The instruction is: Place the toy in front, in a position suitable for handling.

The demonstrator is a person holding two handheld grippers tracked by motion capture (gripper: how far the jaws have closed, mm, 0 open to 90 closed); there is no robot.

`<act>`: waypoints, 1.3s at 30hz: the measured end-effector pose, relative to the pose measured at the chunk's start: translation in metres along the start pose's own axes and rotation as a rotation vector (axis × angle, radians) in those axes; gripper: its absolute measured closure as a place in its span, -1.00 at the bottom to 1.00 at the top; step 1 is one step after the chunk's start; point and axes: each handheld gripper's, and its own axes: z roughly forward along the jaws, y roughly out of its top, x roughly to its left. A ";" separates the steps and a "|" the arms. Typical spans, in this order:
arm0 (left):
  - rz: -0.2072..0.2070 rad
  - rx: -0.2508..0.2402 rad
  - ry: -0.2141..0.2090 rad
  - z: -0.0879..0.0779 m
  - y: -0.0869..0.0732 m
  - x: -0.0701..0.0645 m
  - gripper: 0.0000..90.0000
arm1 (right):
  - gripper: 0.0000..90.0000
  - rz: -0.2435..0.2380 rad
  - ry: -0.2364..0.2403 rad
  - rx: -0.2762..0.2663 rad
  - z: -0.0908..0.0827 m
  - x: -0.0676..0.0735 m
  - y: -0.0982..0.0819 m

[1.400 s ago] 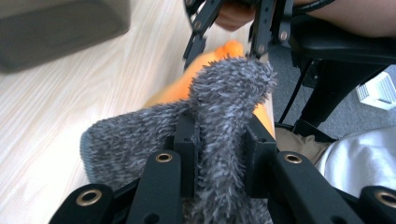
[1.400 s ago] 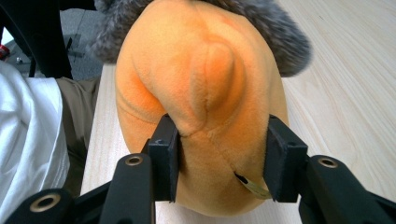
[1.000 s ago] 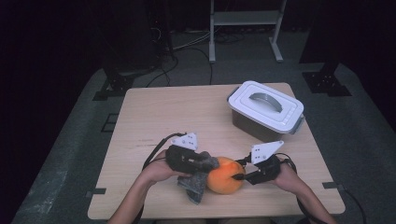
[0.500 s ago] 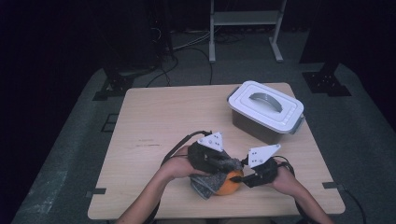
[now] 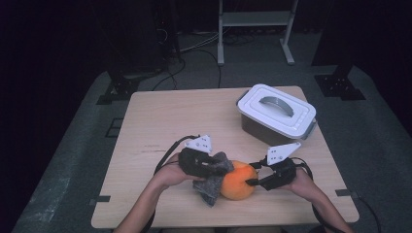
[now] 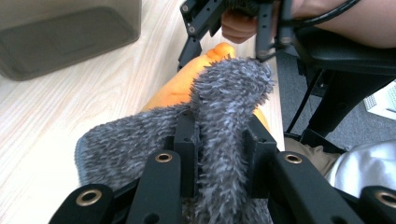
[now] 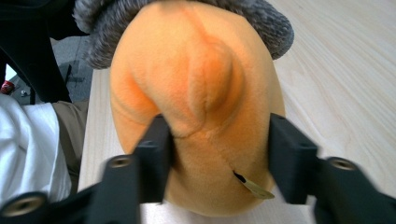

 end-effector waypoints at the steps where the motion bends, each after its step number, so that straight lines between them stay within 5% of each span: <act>1: 0.001 -0.003 0.000 0.002 0.001 0.000 0.59 | -0.24 -0.002 -0.011 0.007 -0.001 0.002 0.002; 9: 0.019 -0.014 -0.017 0.015 0.012 -0.001 0.59 | -0.45 -0.050 -0.058 0.029 -0.008 0.015 0.020; 14: 0.021 -0.012 -0.025 0.021 0.017 -0.002 0.59 | -0.53 -0.089 -0.068 0.078 0.001 0.019 0.031; 16: 0.007 -0.015 -0.036 0.021 0.015 0.000 0.59 | -0.54 -0.069 -0.056 0.104 0.008 0.019 0.032; 20: -0.026 -0.049 -0.045 0.012 0.006 0.006 0.59 | -0.05 -0.077 -0.032 0.109 0.010 0.017 0.031; 23: -0.025 -0.057 -0.030 0.003 0.004 0.008 0.59 | 0.13 -0.072 -0.011 0.067 0.011 0.014 0.032; 32: -0.036 -0.149 0.042 -0.053 -0.005 0.007 0.59 | 0.17 -0.112 0.063 -0.013 0.038 0.010 0.058; 35: -0.040 -0.127 0.051 -0.059 -0.013 0.007 0.59 | 0.15 -0.129 0.086 -0.022 0.051 0.009 0.066; 39: -0.076 -0.081 0.057 -0.048 -0.027 0.012 0.59 | 0.10 -0.137 0.107 0.012 0.059 0.002 0.063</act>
